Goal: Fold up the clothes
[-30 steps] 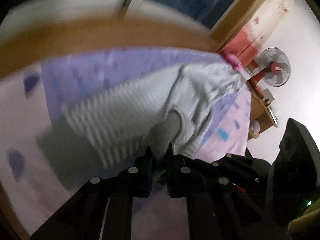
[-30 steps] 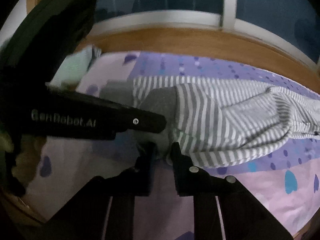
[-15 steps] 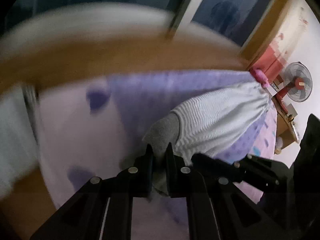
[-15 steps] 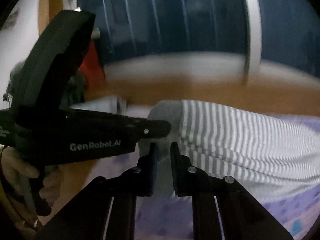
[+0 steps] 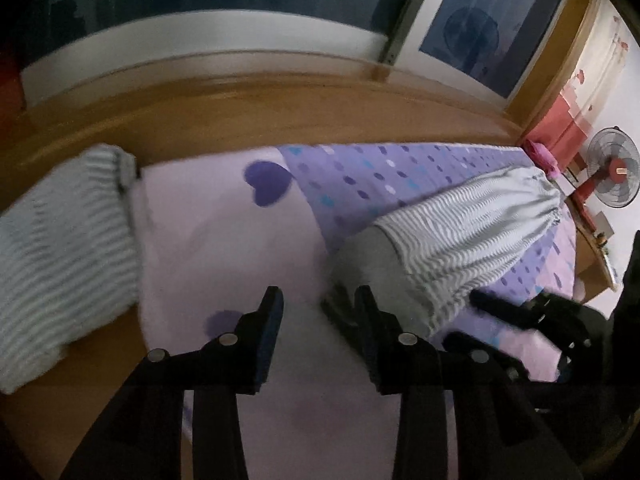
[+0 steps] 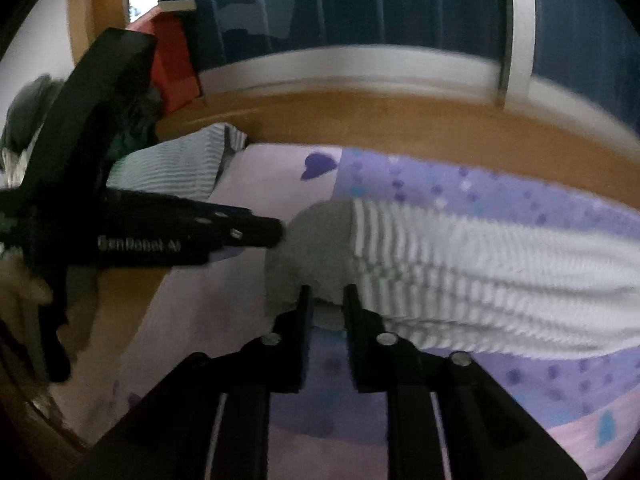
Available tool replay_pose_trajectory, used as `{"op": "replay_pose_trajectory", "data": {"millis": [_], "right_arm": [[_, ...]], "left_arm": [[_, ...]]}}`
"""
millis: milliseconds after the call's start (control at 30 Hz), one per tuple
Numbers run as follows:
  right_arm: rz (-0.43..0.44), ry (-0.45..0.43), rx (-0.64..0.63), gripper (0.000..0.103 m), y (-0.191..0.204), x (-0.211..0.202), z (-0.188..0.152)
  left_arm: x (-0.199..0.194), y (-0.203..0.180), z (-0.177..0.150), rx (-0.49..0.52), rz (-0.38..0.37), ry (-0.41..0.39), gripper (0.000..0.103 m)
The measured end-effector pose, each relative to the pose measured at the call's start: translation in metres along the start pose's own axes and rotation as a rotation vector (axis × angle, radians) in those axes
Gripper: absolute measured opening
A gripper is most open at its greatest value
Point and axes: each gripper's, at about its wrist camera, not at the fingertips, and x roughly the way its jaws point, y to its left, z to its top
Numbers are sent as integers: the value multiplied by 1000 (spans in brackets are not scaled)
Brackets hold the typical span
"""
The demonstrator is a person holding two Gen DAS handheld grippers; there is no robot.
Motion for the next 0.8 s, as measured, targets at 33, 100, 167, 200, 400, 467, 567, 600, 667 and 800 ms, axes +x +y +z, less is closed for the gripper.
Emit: {"op": "replay_pose_trajectory", "data": {"millis": [33,100,167,200,400,467,567,600,667,800], "right_arm": [[-10,-11,-16,47,0,-1,1],[-26,-28,-45,54,2,-2,3],[-31,-37,-98,54,9,4,8],[-33,-39,-137,54,14,8,10],[-47,-17,-403,53,42,35,7],[-47,-19,-430,53,44,37,7],[-26,-21,-398,53,37,33,10],[-23,-22,-392,53,35,29,10],[-38,-33,-404,53,32,18,8],[-87,2,-476,53,27,14,-4]], "left_arm": [[-3,2,0,1,7,-6,37],[-8,6,0,1,15,-18,37],[-10,9,-1,-9,10,-21,37],[-11,10,-2,-14,7,-21,37],[-11,19,-14,-43,1,-1,37],[-11,22,-18,-55,-1,5,37],[-12,27,-21,-70,-5,7,37],[-13,28,-22,-72,-5,8,37],[-14,27,-24,-73,-9,10,37],[-9,23,-28,-61,-20,34,37]]}}
